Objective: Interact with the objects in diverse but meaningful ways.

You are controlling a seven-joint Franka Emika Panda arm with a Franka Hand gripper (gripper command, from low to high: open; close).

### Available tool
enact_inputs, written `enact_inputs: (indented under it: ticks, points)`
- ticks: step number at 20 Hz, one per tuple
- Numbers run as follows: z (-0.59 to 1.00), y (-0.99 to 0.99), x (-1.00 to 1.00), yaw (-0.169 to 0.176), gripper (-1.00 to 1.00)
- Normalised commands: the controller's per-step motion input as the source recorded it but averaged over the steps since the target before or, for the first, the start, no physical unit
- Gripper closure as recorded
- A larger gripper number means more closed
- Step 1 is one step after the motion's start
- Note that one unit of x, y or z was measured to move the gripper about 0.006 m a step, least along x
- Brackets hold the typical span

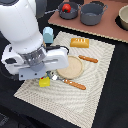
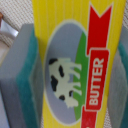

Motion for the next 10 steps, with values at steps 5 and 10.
enact_inputs:
  ticks: [5,10]
  points:
    - [0.23,-0.25,0.56,0.0,1.0]
    - [0.3,-0.26,0.59,0.0,1.0]
